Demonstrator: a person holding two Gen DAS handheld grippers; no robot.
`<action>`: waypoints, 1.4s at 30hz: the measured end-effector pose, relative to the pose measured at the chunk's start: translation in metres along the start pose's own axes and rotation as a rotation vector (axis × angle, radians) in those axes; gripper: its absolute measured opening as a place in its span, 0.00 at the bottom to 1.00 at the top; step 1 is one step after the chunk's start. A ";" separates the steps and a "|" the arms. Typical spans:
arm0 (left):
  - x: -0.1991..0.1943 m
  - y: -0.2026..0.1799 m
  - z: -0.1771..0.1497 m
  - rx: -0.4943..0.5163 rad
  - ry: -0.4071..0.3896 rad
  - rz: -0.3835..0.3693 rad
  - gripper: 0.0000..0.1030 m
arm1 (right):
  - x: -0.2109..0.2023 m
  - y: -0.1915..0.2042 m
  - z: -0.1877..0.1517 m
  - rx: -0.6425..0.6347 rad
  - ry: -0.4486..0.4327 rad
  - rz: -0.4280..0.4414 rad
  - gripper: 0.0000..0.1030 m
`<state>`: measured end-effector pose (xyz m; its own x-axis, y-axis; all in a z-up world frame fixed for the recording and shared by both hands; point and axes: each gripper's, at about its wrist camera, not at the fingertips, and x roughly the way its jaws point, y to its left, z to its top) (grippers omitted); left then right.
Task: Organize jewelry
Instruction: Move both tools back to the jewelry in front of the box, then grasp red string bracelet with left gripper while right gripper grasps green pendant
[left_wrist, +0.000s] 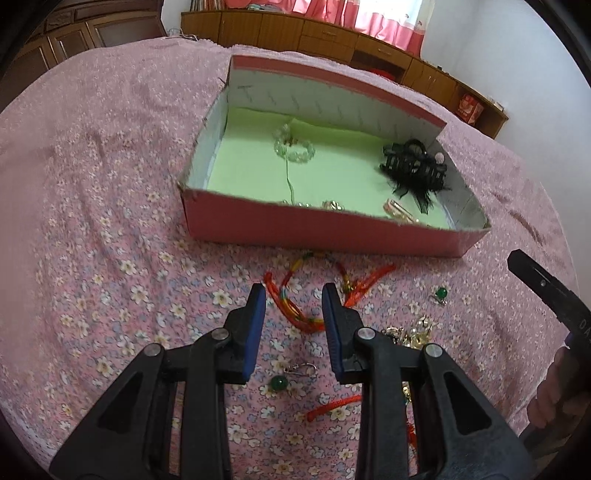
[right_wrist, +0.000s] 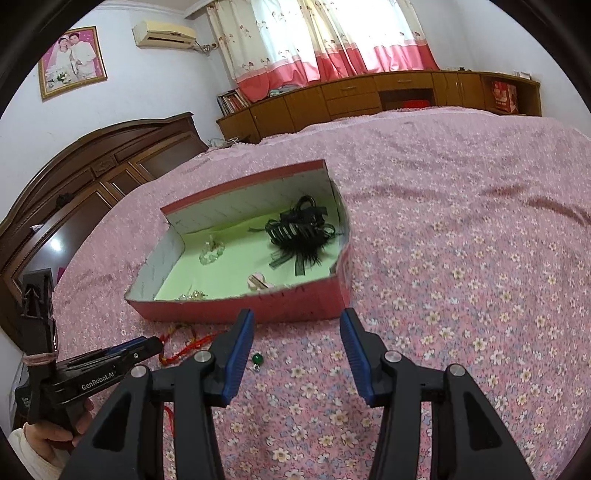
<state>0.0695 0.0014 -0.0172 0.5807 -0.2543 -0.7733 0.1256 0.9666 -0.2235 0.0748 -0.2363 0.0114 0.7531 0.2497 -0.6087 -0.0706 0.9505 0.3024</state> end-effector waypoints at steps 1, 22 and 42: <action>0.001 0.000 -0.001 -0.001 0.003 -0.003 0.22 | 0.001 -0.001 -0.001 0.002 0.004 0.000 0.50; 0.018 0.002 -0.008 0.015 0.003 0.035 0.00 | 0.017 0.000 -0.016 0.000 0.063 0.000 0.50; 0.005 0.016 -0.013 -0.006 0.001 0.027 0.00 | 0.055 0.031 -0.029 -0.125 0.172 0.044 0.37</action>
<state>0.0643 0.0152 -0.0325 0.5829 -0.2285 -0.7797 0.1051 0.9728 -0.2065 0.0950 -0.1872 -0.0343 0.6257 0.3088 -0.7163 -0.1897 0.9510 0.2443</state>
